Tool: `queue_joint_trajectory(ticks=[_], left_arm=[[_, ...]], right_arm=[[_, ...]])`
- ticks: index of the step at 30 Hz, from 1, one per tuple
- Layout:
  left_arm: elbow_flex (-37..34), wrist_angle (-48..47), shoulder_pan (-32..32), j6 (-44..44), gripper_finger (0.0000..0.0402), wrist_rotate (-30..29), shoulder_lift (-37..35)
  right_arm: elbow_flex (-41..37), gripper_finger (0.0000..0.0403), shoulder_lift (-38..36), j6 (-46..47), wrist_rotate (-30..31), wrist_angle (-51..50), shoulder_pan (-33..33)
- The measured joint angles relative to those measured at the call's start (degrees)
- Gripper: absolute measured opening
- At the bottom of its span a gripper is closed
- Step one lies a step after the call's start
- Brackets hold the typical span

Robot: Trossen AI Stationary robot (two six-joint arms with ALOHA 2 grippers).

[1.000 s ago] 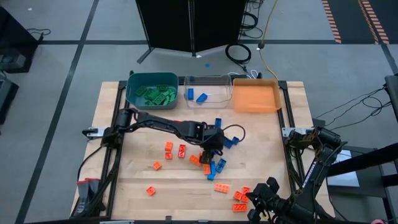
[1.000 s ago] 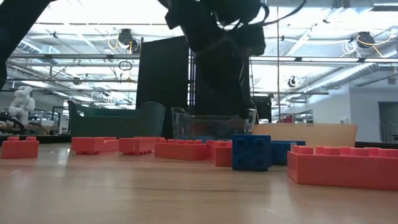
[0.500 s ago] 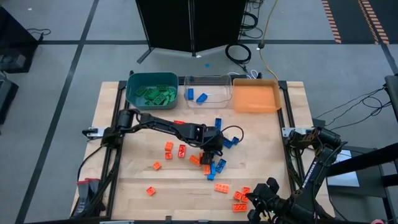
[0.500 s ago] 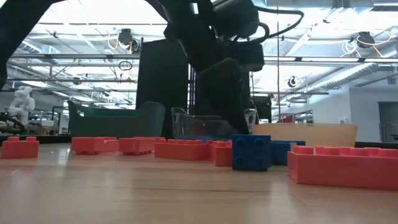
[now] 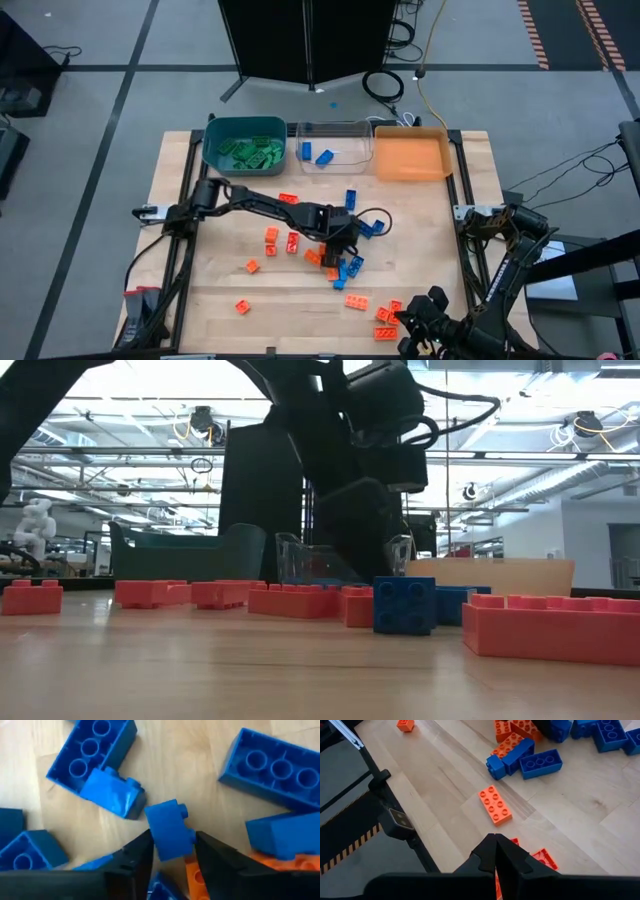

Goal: Sort blocks
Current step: Put the blue game piece into the transparent bin

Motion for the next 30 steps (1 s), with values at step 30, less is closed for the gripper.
queue_joint_trajectory(ticks=[30], left_arm=[[24.6,-20.1,15.2,-2.5,0.0077,-6.6,-4.0]], right_arm=[[0.0,0.0,0.0,0.5,0.0,-0.6,0.0]])
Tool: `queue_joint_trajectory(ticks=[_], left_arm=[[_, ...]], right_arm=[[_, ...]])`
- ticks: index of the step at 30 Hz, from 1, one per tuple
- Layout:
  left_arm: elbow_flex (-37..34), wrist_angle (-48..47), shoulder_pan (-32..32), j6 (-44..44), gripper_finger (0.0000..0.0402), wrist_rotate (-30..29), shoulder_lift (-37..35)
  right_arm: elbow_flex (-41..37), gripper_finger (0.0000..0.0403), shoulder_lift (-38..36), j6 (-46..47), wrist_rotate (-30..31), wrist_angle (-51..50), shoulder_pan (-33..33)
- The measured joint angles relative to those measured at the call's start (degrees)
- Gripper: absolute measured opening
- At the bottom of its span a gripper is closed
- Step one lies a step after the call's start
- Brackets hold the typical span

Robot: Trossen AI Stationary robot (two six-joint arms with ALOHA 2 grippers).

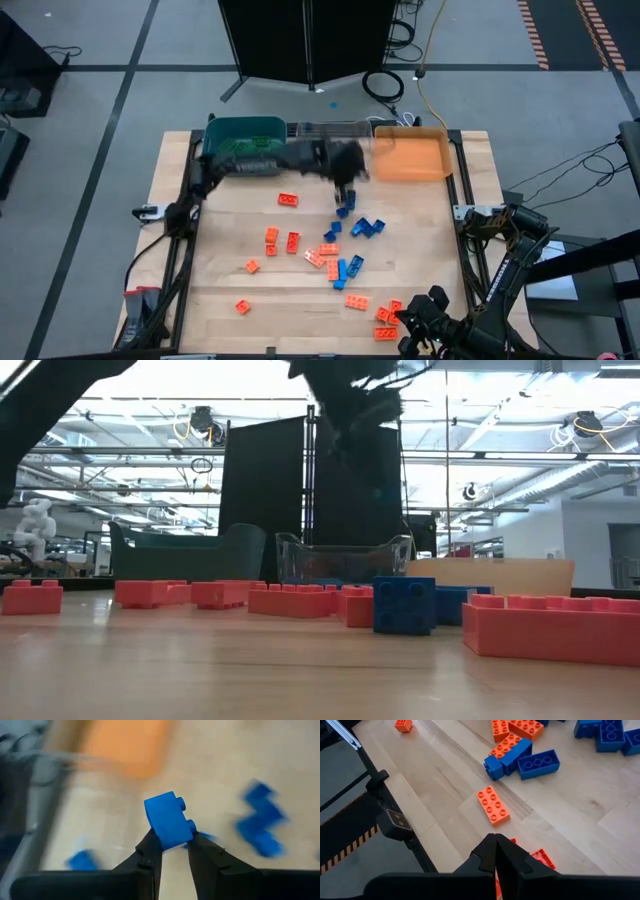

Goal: Sort blocks
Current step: Put the blue game piece into the transparent bin

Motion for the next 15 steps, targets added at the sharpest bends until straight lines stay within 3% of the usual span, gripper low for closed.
queue_joint_trajectory(ticks=[5,9,15], left_arm=[[0.0,1.9,11.2,-1.7,0.0077,0.5,-2.2],[0.0,1.8,18.8,-3.3,0.0078,4.3,-2.4],[-3.8,0.4,23.0,-3.2,0.0079,9.9,-2.3]], right_arm=[[0.0,0.0,0.0,0.0,0.1,0.1,0.0],[0.0,0.0,0.0,0.0,0.2,-0.5,0.0],[0.0,0.0,0.0,0.0,0.2,-0.5,0.0]])
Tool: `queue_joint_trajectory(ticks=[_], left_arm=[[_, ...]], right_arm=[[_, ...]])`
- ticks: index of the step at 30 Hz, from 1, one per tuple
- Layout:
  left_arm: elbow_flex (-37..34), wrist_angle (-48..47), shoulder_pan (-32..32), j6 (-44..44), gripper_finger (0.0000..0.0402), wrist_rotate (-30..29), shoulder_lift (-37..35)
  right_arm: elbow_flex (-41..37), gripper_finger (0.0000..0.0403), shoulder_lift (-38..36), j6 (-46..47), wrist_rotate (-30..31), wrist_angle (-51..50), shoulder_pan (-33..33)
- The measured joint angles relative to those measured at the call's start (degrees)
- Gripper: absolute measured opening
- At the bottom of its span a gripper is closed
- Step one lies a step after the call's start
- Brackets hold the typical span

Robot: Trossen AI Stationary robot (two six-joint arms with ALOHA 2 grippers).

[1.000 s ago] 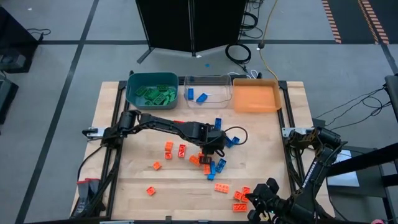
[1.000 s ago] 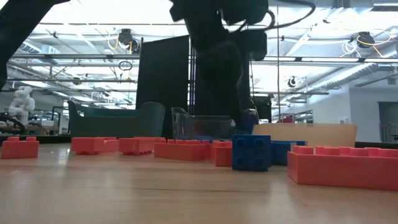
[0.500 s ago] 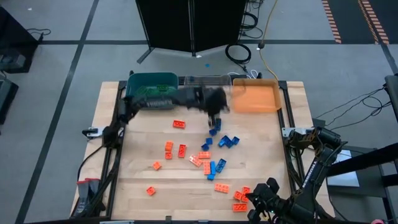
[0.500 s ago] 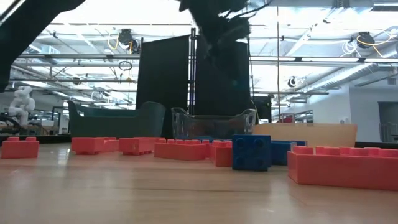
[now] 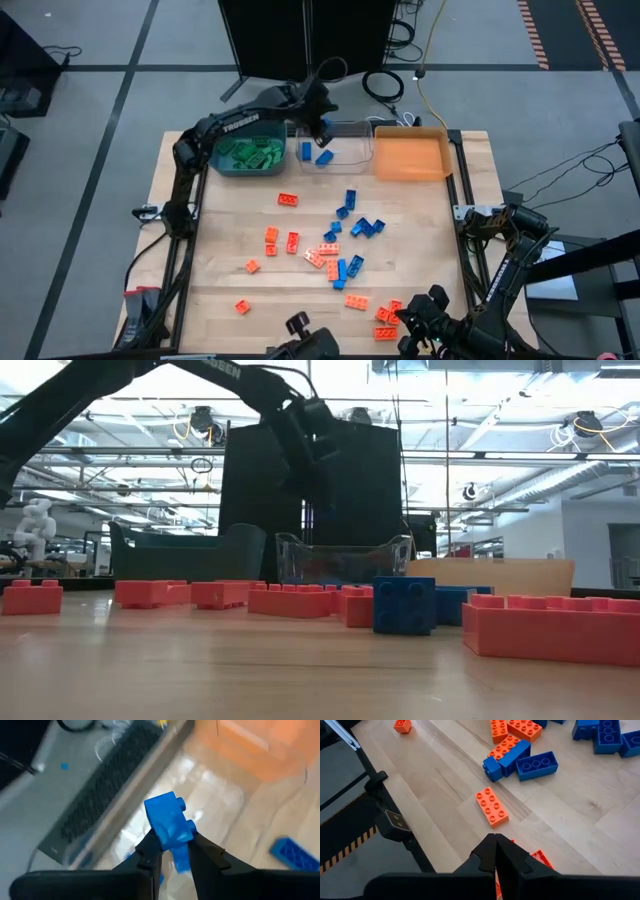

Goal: Sort blocks
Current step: Put the blue game piece into the transparent bin

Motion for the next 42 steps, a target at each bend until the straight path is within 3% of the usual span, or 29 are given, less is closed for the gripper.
queue_joint_trajectory(ticks=[10,21,23,28,31,35,40,42], left_arm=[[-5.2,1.5,-2.3,6.0,0.0093,0.5,0.1],[-5.2,1.0,-2.5,7.8,0.0217,2.2,0.1],[-5.2,0.9,-2.5,7.4,0.0231,4.7,0.1],[-5.2,0.9,-6.5,8.0,0.0237,18.9,0.0],[-5.2,0.9,-11.6,12.6,0.0237,22.1,0.0],[-5.2,1.2,-20.2,18.6,0.0237,20.6,0.0],[-5.2,3.8,-28.8,23.8,0.0238,7.1,0.0],[-5.2,7.8,-30.8,20.1,0.0238,3.5,0.4]], right_arm=[[0.0,0.0,0.0,0.0,0.0,-0.4,0.0],[0.0,0.0,0.0,1.1,0.1,-0.2,0.0],[0.0,0.0,0.0,1.1,0.0,-0.2,0.0],[0.0,0.0,0.0,0.7,0.0,-0.2,0.0],[0.0,0.0,0.0,0.6,0.0,-0.3,0.0],[0.0,0.0,0.0,0.6,0.0,-0.3,0.0],[0.0,0.0,0.0,0.5,0.0,-0.4,0.0],[0.0,0.0,0.0,0.5,0.0,-0.6,0.0]])
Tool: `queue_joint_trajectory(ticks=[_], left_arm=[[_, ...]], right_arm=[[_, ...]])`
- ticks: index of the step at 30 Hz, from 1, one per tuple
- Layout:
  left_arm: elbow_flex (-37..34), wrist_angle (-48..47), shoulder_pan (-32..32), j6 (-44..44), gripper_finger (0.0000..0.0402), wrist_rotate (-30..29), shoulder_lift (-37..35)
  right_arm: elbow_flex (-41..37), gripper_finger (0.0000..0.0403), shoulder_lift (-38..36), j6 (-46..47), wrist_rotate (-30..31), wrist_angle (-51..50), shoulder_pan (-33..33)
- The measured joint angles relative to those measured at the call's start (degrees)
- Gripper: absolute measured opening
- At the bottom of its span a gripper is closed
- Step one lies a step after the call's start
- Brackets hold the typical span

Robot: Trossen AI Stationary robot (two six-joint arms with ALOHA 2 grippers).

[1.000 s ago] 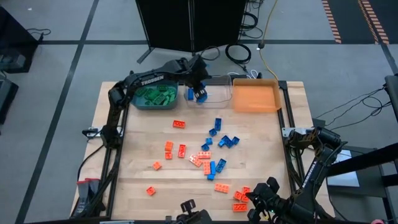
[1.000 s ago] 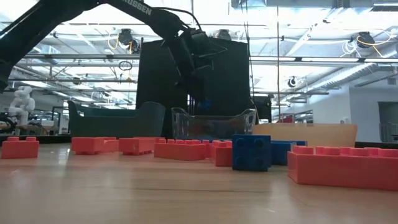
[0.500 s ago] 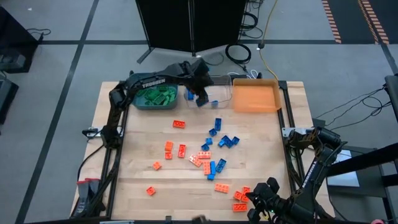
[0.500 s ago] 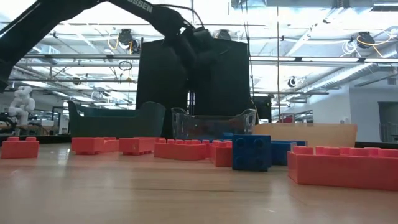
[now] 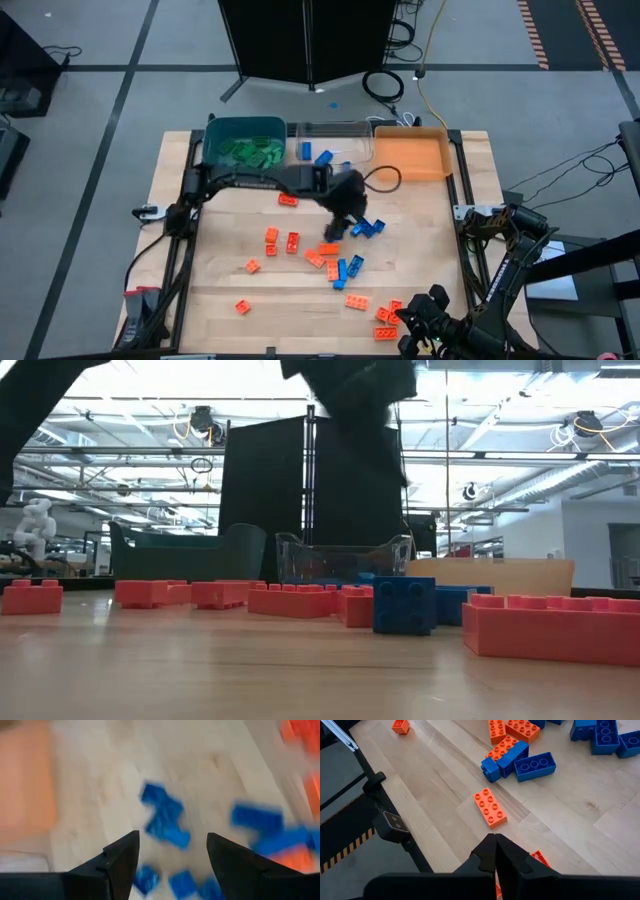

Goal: Sort blocks
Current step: Put the blue game piece into the transparent bin

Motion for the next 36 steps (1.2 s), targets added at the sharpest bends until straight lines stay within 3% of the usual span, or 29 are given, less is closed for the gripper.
queue_joint_trajectory(ticks=[5,9,16,32,36], left_arm=[[-0.3,3.6,-1.0,-18.9,0.0238,-7.3,1.3],[-0.5,3.0,-1.0,-28.9,0.0238,-8.0,2.5],[-0.4,5.1,-4.1,-30.7,0.0238,-14.4,5.5],[-0.4,6.3,-6.1,-38.1,0.0237,-16.6,14.6],[-0.4,5.9,-6.3,-37.8,0.0212,-17.8,15.5]], right_arm=[[0.0,0.0,0.0,0.4,0.1,0.0,0.0],[0.0,0.0,0.0,0.4,0.3,0.1,0.0],[0.0,0.0,0.1,0.2,0.3,0.2,0.0],[0.0,0.0,0.0,-0.7,0.2,1.9,0.0],[0.0,0.0,0.0,-0.7,0.2,1.9,0.0]])
